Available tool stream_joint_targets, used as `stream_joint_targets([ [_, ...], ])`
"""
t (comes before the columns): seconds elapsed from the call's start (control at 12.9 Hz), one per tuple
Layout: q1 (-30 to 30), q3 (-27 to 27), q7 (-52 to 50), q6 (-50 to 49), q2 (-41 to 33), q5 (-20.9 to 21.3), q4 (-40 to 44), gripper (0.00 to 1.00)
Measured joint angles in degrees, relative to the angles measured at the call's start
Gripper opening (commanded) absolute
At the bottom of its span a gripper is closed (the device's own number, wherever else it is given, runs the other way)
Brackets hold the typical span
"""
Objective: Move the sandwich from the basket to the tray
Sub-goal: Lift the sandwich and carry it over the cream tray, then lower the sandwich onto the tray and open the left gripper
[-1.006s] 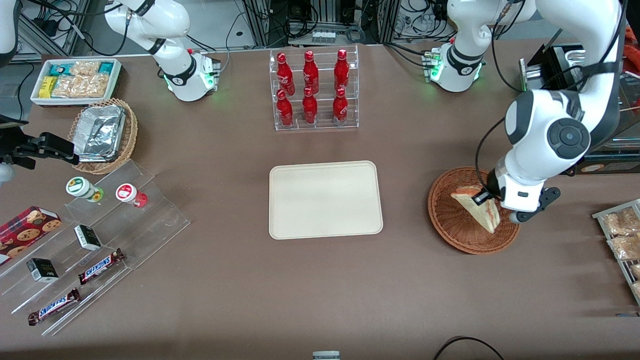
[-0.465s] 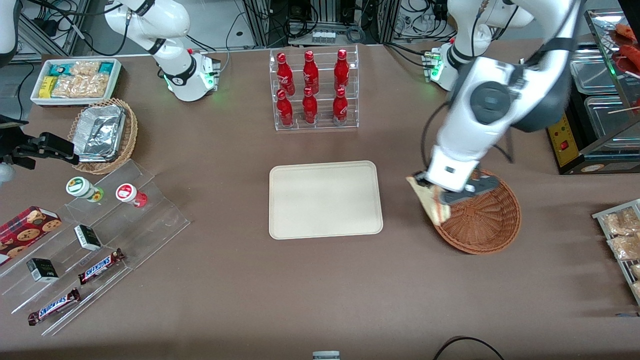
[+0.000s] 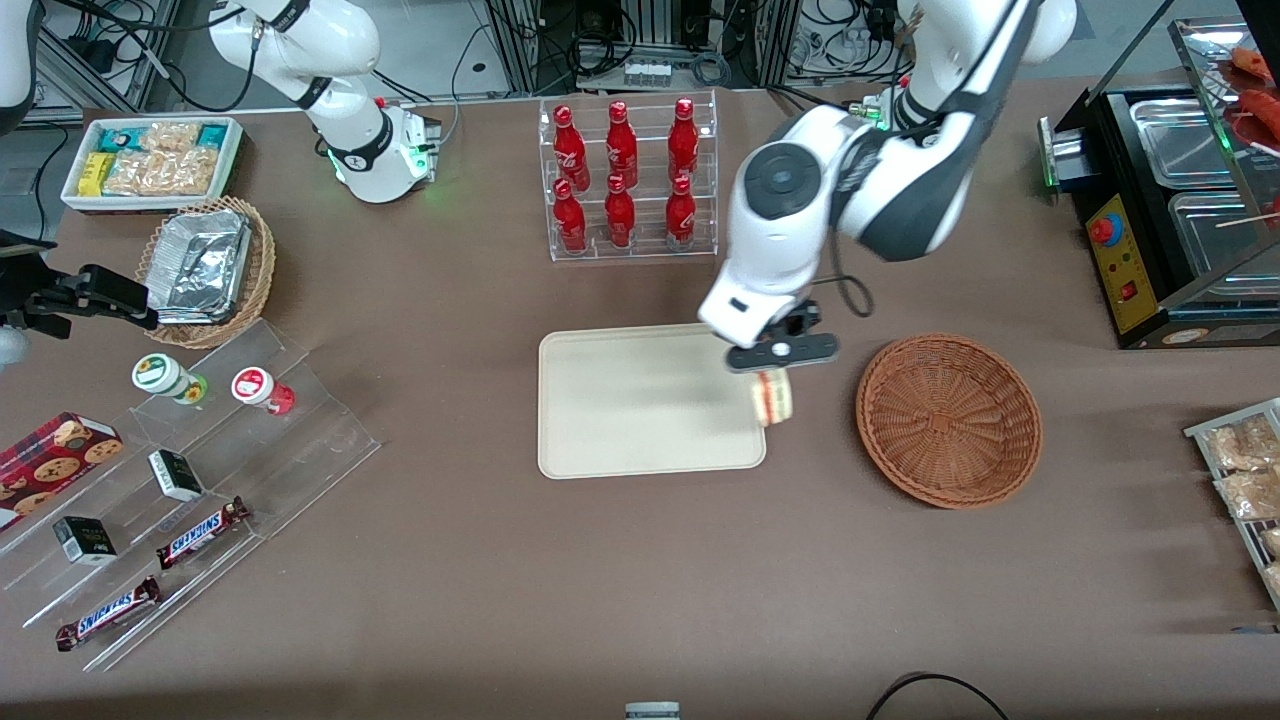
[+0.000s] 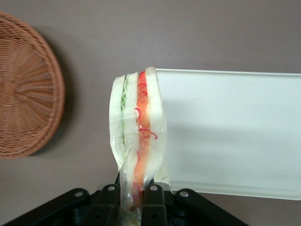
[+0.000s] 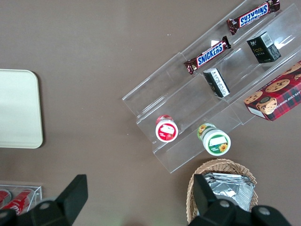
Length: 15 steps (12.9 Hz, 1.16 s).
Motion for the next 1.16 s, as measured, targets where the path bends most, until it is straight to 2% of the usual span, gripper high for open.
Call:
stream_joint_targets([
  [0.31,-5.9,0.1,-1.4,0.2,11.1,0.7,8.4,0.0],
  [0.62,-7.9,0.1,-1.4,2.5,18.0,0.8,13.0,0.0],
  [1.16,-10.2,0.1,-1.5,5.0,22.2,0.9,14.2,0.0],
])
